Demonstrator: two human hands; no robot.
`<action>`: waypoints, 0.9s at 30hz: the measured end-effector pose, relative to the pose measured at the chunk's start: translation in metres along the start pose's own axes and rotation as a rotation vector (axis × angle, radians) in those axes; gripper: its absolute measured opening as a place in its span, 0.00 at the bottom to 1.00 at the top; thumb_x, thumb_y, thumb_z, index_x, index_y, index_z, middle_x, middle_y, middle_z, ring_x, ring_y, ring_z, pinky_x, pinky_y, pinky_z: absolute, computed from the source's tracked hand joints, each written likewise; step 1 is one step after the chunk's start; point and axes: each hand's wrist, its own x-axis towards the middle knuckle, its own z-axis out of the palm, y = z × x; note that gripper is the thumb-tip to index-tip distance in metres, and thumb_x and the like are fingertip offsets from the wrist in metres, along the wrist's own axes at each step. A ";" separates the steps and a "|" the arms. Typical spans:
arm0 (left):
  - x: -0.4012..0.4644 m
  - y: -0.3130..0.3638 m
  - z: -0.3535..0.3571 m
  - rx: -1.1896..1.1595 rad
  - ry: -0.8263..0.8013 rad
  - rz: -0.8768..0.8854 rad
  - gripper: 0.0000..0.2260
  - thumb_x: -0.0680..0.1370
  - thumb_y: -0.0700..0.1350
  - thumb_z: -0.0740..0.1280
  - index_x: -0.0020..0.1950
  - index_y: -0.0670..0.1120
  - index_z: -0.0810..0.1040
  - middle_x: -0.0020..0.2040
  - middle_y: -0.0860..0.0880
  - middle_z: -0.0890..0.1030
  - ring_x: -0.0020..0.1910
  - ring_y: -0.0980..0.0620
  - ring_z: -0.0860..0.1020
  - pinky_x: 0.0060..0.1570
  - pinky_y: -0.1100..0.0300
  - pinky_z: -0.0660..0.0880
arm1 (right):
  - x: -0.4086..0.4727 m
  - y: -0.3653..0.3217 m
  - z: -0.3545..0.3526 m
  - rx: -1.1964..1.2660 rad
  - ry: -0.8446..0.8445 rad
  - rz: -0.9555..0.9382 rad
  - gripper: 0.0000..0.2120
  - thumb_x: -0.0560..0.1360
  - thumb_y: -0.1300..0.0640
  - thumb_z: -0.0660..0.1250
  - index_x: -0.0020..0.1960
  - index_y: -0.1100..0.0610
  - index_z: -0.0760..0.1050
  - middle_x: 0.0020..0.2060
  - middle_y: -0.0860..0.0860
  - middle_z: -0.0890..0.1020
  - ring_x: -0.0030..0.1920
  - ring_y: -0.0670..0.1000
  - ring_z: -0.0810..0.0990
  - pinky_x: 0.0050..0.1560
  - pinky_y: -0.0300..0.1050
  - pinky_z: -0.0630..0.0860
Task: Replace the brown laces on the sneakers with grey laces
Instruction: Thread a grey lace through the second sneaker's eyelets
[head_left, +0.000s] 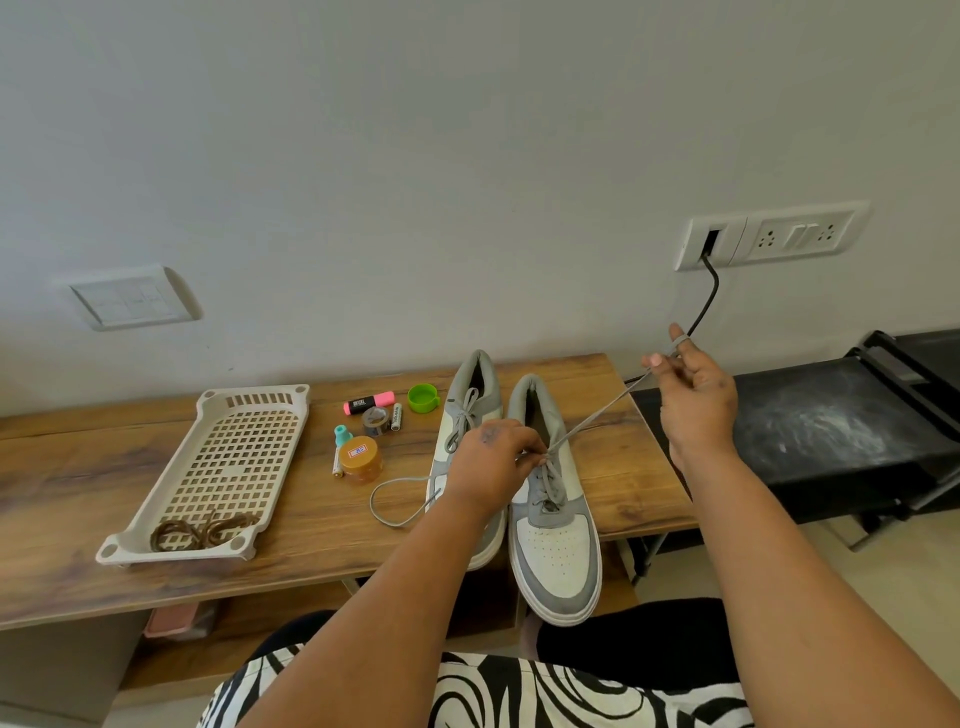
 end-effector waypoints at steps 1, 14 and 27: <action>0.000 0.000 0.000 -0.002 -0.004 -0.007 0.05 0.77 0.48 0.71 0.50 0.49 0.84 0.46 0.52 0.82 0.48 0.53 0.77 0.49 0.58 0.73 | 0.000 0.000 -0.001 -0.004 0.000 0.004 0.22 0.78 0.61 0.67 0.71 0.52 0.72 0.48 0.52 0.83 0.51 0.37 0.80 0.61 0.30 0.70; 0.000 -0.001 0.004 -0.086 -0.007 -0.080 0.06 0.76 0.47 0.72 0.51 0.47 0.84 0.46 0.50 0.82 0.46 0.53 0.77 0.47 0.59 0.72 | -0.049 0.018 0.036 -0.501 -0.534 0.029 0.03 0.75 0.58 0.71 0.48 0.52 0.83 0.42 0.46 0.83 0.47 0.47 0.82 0.50 0.43 0.80; 0.000 -0.002 0.007 -0.122 0.023 -0.128 0.05 0.76 0.48 0.72 0.48 0.49 0.85 0.42 0.52 0.84 0.43 0.53 0.80 0.45 0.58 0.75 | -0.049 0.036 0.045 -0.557 -0.443 -0.147 0.03 0.73 0.63 0.72 0.45 0.59 0.79 0.34 0.44 0.79 0.37 0.40 0.78 0.36 0.26 0.72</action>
